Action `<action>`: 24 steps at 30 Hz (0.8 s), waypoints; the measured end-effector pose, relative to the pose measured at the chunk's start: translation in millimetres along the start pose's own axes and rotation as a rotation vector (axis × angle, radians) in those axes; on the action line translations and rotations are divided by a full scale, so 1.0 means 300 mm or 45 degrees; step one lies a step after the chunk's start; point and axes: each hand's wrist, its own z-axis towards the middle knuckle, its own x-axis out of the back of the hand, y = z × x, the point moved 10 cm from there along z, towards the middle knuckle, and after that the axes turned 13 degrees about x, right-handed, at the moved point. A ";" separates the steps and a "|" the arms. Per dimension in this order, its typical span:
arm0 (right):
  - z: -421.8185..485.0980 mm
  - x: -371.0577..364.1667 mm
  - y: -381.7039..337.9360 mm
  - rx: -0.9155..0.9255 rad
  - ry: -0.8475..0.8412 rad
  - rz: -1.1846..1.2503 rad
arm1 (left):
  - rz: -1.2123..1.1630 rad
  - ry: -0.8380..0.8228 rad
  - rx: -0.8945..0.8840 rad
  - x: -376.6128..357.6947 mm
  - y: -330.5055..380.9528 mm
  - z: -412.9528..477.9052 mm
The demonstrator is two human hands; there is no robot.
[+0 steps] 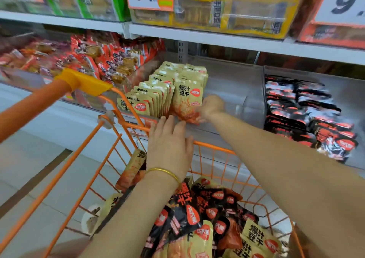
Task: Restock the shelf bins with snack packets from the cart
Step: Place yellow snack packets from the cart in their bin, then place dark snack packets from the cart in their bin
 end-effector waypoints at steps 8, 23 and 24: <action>0.018 -0.056 0.010 -0.140 -0.006 0.087 | -0.028 0.000 0.003 0.002 -0.002 0.003; -0.583 -0.063 -0.194 0.416 -0.706 -0.046 | -0.212 0.235 0.031 0.183 -0.107 0.102; -0.616 -0.102 -0.158 0.395 -0.801 -0.168 | -0.217 0.227 0.024 0.174 -0.106 0.100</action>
